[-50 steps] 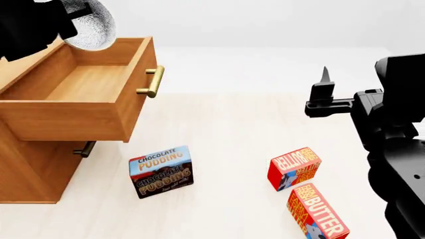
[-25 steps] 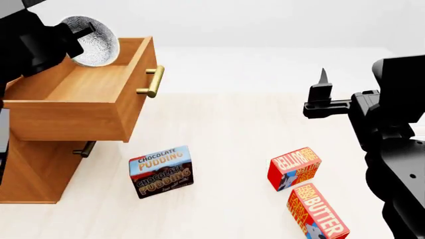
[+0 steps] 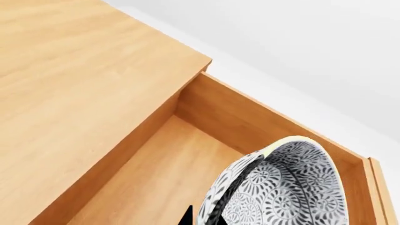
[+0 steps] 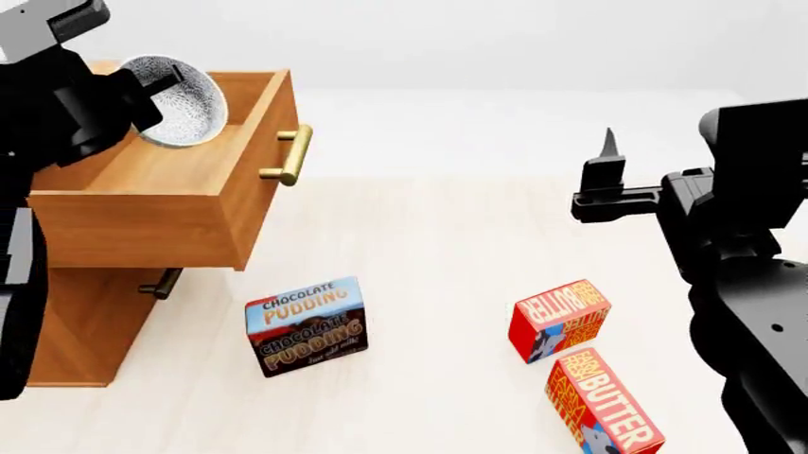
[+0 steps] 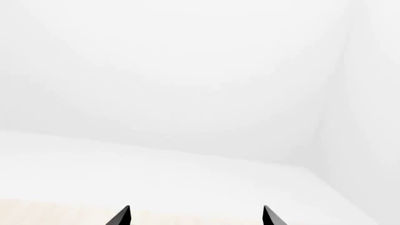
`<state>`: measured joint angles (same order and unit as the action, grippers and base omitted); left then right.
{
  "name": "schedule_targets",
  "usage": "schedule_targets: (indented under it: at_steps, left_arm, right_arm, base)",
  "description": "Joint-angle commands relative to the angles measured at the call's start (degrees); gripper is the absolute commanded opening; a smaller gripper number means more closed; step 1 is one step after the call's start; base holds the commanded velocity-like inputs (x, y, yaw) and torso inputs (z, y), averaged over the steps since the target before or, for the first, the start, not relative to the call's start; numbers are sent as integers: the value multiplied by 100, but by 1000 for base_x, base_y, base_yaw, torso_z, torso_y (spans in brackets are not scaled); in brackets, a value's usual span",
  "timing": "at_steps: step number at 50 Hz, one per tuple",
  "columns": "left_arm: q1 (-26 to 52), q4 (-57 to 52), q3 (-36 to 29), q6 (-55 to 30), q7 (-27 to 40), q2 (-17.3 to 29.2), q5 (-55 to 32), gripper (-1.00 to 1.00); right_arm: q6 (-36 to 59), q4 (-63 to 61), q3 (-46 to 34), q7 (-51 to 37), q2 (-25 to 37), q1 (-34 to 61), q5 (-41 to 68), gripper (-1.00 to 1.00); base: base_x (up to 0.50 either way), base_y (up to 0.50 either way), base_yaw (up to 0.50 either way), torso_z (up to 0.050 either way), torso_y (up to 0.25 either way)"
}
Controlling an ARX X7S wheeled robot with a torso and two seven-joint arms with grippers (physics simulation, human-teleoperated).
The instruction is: Put the bowl in the top drawer of the cabinet.
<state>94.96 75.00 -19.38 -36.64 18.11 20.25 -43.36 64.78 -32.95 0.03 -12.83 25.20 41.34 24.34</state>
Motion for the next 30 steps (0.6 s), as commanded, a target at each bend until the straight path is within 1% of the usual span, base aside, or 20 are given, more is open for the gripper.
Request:
schedule_targets:
  at_steps: [1,17,30]
  left_arm:
    - [-115,-6,963,-31,-125,-80,960,-100]
    - [-262,-6,2174,-89,-369,-233,2394,-100]
    - [-363,-6,2910,-84,-488,-264,3194,-100]
  right_arm:
    - [-27,33,-35,-6,5,6,7,100]
    - [-104,92,-52,-23,13,-37,0,100]
    - [-156,144,-118,-50,-7,-50,-12,100]
  base:
    - [0,0,0,0,0]
    - [0,0,0,0,0]
    - [0,0,0,0,1]
